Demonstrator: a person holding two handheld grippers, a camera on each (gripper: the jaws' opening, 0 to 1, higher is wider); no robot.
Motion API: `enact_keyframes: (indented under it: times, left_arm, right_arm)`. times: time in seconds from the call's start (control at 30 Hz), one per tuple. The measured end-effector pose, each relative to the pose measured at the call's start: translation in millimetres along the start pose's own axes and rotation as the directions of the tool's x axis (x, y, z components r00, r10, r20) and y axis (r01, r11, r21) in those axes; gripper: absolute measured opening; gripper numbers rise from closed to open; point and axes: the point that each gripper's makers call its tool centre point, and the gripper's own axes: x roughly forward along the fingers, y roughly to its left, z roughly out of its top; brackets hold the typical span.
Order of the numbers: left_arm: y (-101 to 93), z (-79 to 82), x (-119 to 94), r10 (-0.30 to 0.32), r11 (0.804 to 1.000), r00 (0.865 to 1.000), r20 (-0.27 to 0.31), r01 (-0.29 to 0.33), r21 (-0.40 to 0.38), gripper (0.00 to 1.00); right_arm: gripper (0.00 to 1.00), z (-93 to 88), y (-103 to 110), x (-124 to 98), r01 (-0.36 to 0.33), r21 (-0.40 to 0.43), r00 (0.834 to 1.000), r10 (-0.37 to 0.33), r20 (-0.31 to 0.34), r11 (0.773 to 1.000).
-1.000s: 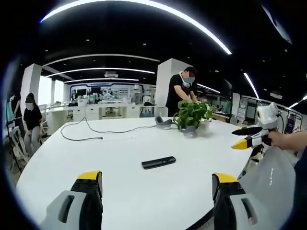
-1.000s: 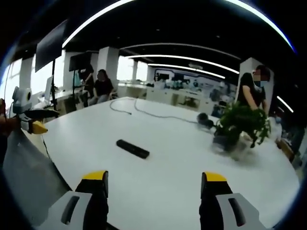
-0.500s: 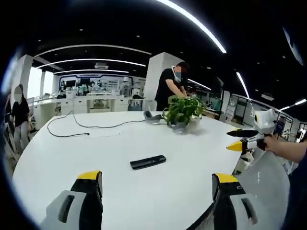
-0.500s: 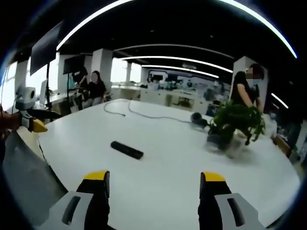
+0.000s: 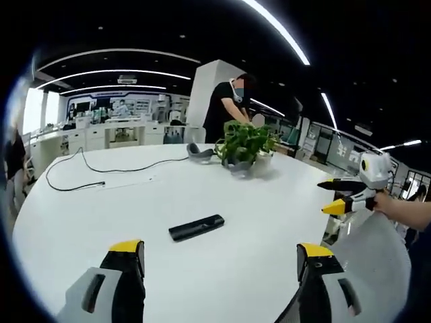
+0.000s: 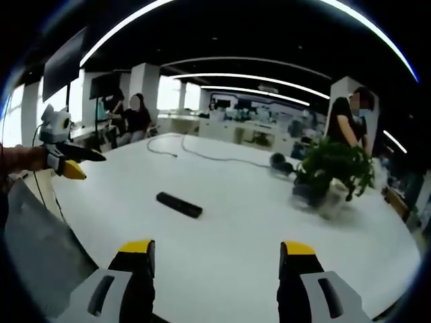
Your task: Press the specified remote control buttons in sequence, fully releasing each button before pressing the next.
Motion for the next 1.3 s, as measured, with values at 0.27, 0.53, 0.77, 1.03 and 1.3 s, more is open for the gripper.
enact_keyframes:
  times: [0.27,0.53,0.77,1.03,1.3]
  left_arm:
    - [8.7,-1.6,14.8,-0.029,0.998,0.999,-0.026,0.028,-0.052,0.99]
    - [7.7,4.7,23.8,-0.072,0.991,0.997,0.027,0.075,-0.113,0.97]
    - [10.3,-3.3,38.9,-0.085,0.993,0.996,-0.018,0.083,-0.081,0.96]
    - [14.1,-12.5,55.6,-0.103,0.994,0.992,-0.066,0.1,-0.049,0.96]
    - [16.0,-18.0,67.2,-0.124,0.992,0.987,-0.104,0.123,-0.022,0.96]
  right_arm:
    - [0.73,-3.2,-0.1,0.2,0.004,0.008,1.0,-0.004,-0.022,1.0]
    - [0.71,-6.1,-0.1,0.8,0.002,0.011,0.999,-0.001,-0.039,1.0]
    - [0.71,-9.3,-1.6,1.0,0.005,0.02,0.999,-0.004,-0.053,1.0]
    - [0.7,-10.8,-0.9,1.6,0.002,0.018,0.998,-0.001,-0.062,1.0]
    - [0.7,-11.1,-2.7,1.2,0.01,0.024,0.998,-0.009,-0.062,1.0]
